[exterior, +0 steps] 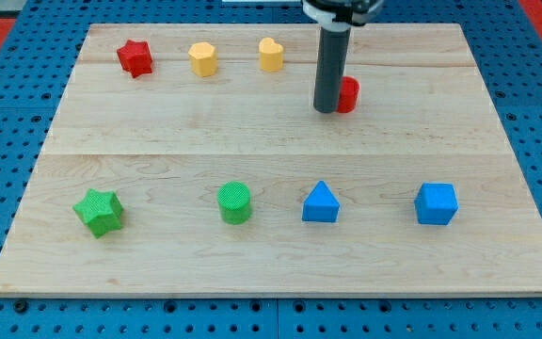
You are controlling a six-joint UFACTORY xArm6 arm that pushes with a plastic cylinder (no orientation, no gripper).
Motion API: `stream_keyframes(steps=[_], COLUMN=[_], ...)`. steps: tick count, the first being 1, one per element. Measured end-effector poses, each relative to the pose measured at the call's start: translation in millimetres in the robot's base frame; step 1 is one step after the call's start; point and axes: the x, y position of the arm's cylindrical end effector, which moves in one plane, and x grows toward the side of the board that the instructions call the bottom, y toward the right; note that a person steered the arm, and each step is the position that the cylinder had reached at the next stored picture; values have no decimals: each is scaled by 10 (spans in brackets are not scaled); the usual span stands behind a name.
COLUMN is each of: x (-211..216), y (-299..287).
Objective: Push red circle above blue triangle
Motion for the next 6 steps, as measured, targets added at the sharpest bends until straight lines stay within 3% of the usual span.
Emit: stream_keyframes(steps=[1, 3, 4, 5, 6], x=[-369, 178, 34, -83, 71], y=[14, 222, 692, 767, 669])
